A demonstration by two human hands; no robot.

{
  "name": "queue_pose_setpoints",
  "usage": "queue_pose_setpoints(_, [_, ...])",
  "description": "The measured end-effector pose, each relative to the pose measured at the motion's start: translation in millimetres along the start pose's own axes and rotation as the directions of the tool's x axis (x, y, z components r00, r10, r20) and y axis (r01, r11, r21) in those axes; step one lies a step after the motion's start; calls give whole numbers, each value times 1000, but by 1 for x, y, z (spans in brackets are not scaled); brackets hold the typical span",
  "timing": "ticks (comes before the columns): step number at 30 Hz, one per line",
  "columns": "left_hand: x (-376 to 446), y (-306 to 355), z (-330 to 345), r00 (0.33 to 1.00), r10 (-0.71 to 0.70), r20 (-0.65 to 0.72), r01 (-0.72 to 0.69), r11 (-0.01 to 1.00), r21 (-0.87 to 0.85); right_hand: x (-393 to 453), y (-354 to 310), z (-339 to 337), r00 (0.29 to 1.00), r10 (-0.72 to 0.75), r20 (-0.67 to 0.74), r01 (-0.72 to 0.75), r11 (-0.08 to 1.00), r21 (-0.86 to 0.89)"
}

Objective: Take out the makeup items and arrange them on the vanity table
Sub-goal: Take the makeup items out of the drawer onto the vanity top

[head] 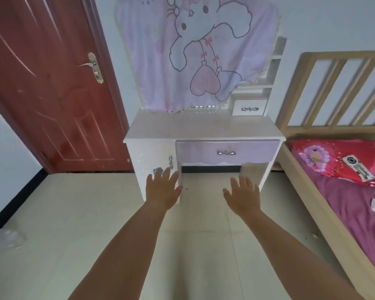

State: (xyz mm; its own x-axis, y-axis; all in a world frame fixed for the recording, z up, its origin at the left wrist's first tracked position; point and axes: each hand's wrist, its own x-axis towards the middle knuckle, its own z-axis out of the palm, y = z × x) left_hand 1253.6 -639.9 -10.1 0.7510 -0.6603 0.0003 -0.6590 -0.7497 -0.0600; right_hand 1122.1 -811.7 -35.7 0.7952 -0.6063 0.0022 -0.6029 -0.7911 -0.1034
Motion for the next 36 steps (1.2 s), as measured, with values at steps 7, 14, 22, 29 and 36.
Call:
queue_pose_setpoints(7, [148,-9,34,993,52,107,-50,999,-16,132,19,26,987,115,110,-112,993,-33])
queue_pose_setpoints(14, [289,31,81,984,70,164,-60,996,-66,277,64,74,958,170,230,-187,981,56])
queue_pose_setpoints(22, [411,72,140,968,55,243,-17,988,-155,419,96,143,719,353,599,-691,461,557])
queue_pose_setpoints(29, [455,76,176,999,50,-10,-51,978,-205,475,86,196,421,263,868,-713,-495,496])
queue_pose_setpoints(36, [459,66,200,990,84,-113,-97,989,-111,478,81,225,479,232,847,-506,-715,482])
